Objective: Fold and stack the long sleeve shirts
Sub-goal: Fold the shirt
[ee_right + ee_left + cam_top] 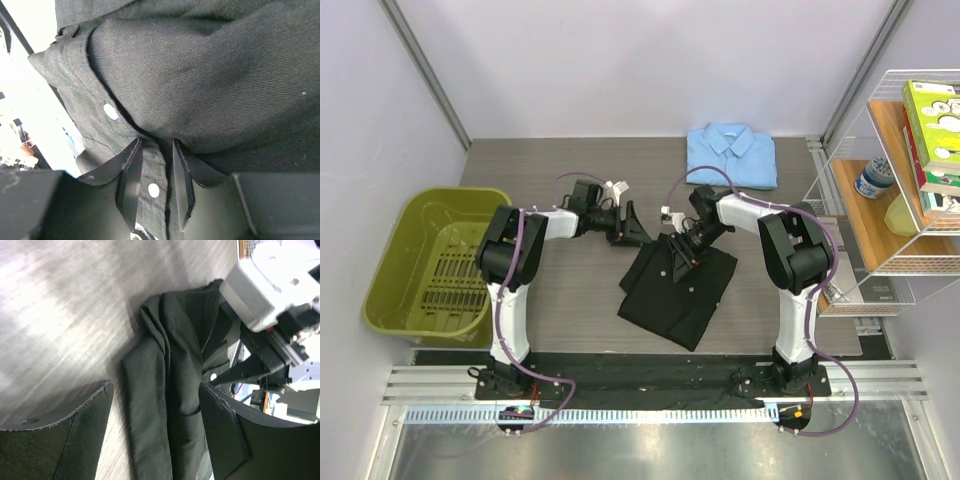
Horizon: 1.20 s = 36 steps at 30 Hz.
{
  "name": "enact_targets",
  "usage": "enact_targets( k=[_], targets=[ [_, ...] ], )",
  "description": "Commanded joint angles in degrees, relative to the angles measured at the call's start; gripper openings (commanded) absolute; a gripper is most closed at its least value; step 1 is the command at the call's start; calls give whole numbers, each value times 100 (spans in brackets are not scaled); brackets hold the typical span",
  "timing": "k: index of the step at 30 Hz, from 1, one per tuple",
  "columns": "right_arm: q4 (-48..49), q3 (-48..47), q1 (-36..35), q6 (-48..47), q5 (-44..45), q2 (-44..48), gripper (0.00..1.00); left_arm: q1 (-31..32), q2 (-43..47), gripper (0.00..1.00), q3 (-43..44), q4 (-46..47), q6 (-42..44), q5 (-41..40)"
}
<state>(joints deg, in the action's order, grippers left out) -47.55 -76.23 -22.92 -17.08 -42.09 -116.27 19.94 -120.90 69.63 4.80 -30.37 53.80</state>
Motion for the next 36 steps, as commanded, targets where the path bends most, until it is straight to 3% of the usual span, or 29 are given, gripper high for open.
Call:
enact_targets(
  k=[1, 11, 27, 30, 31, 33, 34, 36],
  targets=[
    [299, -147, -29, -234, 412, -177, 37, 115, -232, 71, -590, -620, 365, -441],
    [299, -147, -20, -225, 377, -230, 37, 150, 14, 65, -1232, -376, 182, -45],
    [334, -85, -37, -182, 377, -204, 38, 677, -30, 57, -1039, 672, -610, 236],
    [325, -103, -37, -164, 368, -151, 39, 651, 84, 33, -864, 313, -523, -131],
    [290, -155, -37, -155, 359, -55, 40, 581, 128, 20, -793, -115, -444, -203],
    [238, -234, -20, -42, 272, 68, 47, 458, 391, 9, -574, -687, -85, -439],
    [194, -296, 76, 29, 193, 208, 53, 336, 514, 0, -129, -1804, 239, -641],
    [167, -358, 225, 239, -131, 385, 58, 169, 752, 0, 800, -2874, 1258, -1070]
  ],
)
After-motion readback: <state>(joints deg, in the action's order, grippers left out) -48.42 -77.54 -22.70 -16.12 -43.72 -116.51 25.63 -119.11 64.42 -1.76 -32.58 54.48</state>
